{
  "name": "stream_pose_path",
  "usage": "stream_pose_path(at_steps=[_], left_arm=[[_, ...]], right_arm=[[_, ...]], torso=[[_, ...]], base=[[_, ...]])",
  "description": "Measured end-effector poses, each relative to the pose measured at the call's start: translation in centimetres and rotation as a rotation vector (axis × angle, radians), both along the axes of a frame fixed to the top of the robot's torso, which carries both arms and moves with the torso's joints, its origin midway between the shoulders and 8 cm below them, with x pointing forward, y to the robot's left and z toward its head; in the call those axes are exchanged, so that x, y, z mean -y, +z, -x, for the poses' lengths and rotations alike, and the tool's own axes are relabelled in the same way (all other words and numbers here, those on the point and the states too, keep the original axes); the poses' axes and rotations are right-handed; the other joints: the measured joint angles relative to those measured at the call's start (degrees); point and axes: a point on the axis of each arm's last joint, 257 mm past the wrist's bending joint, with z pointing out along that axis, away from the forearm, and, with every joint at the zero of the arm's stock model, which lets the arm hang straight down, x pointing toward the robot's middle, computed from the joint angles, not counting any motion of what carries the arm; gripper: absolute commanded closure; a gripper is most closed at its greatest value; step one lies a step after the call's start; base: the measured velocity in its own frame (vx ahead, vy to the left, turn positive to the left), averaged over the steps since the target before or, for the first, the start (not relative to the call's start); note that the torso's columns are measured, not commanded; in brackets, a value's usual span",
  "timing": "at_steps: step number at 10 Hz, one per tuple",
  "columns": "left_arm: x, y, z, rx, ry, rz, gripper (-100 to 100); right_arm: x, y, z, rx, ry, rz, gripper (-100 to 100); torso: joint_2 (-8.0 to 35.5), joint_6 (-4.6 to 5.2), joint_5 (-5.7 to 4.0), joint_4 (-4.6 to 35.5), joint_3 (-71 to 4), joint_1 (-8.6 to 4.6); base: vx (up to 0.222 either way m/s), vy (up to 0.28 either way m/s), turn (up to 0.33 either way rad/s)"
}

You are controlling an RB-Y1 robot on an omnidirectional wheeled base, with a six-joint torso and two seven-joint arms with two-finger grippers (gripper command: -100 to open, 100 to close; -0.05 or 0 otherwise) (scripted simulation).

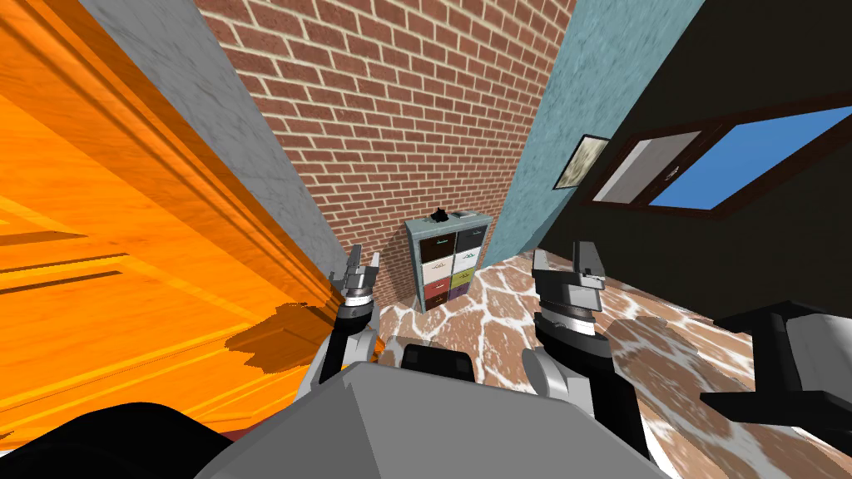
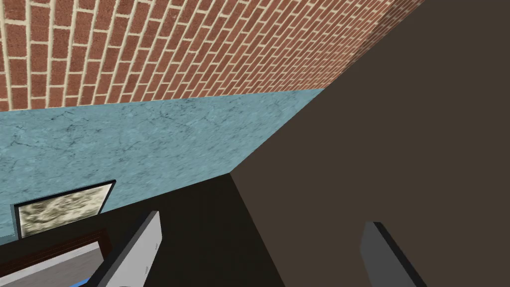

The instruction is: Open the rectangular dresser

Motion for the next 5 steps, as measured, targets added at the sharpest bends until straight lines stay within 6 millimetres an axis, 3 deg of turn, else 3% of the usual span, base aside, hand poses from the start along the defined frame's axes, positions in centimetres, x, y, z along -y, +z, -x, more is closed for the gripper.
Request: stream_pose_path(at_steps=[2,5], left_arm=[[0.0,0.0,0.0,0.0,0.0,0.0,0],[0.0,0.01,0.0,0.0,0.0,0.0,0]], right_arm=[[0.0,0.0,0.0,0.0,0.0,0.0,0],[0.0,0.01,0.01,0.0,0.0,0.0,0]], torso=[[5.97,0.0,0.0,6.0,-12.0,0.0],[18.45,0.0,0.0,18.46,-36.92,0.0]], base=[[0.0,0.0,0.0],[0.0,0.0,0.0]])
